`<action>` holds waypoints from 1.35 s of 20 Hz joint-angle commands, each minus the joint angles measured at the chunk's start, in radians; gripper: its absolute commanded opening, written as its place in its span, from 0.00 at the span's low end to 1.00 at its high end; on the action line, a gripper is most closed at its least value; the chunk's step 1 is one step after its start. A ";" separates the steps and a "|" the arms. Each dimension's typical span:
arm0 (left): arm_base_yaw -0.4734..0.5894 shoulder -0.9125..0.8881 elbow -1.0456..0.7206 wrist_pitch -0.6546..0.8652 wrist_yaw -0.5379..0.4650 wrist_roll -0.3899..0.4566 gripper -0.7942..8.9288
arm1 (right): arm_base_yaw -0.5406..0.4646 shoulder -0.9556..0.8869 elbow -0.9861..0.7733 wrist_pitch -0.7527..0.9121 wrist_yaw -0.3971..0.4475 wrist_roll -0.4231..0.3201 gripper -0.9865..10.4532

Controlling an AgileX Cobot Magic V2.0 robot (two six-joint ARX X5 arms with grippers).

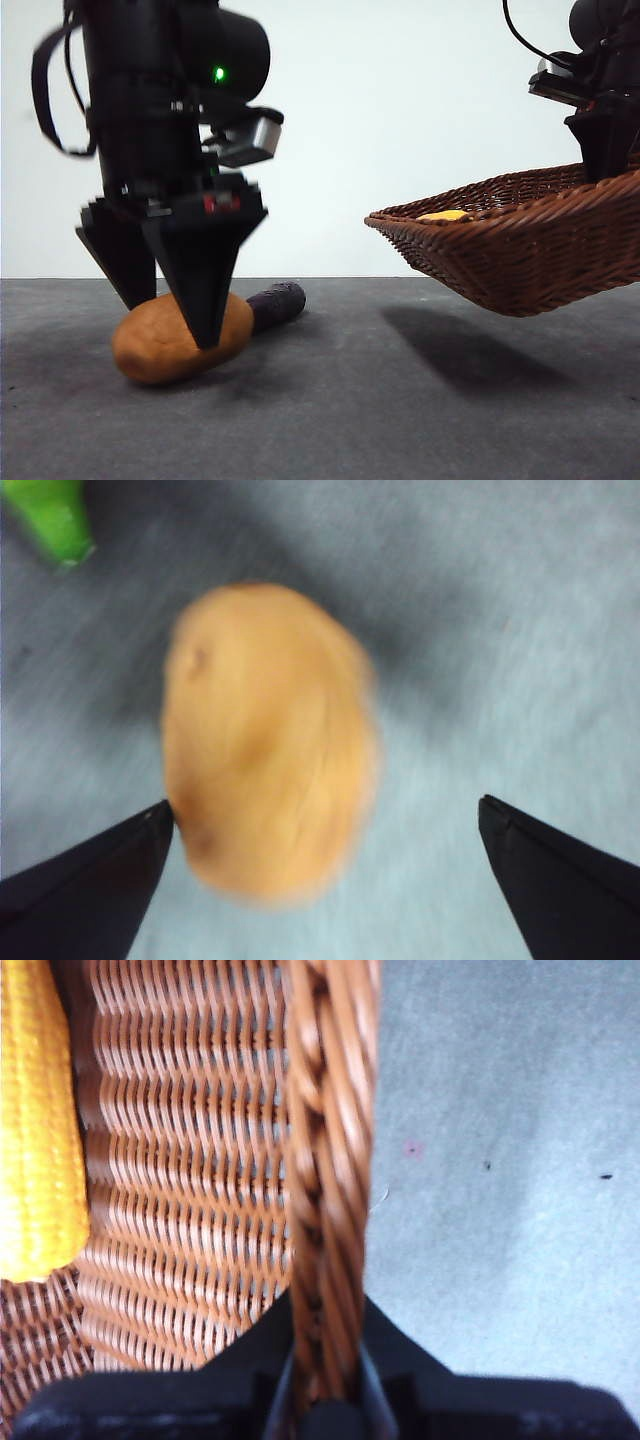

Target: Help me put the vegetables on the table into the basket

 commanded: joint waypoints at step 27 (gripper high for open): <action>0.000 0.006 0.068 -0.031 0.128 -0.067 0.07 | 0.001 -0.003 0.001 -0.003 -0.014 -0.011 0.08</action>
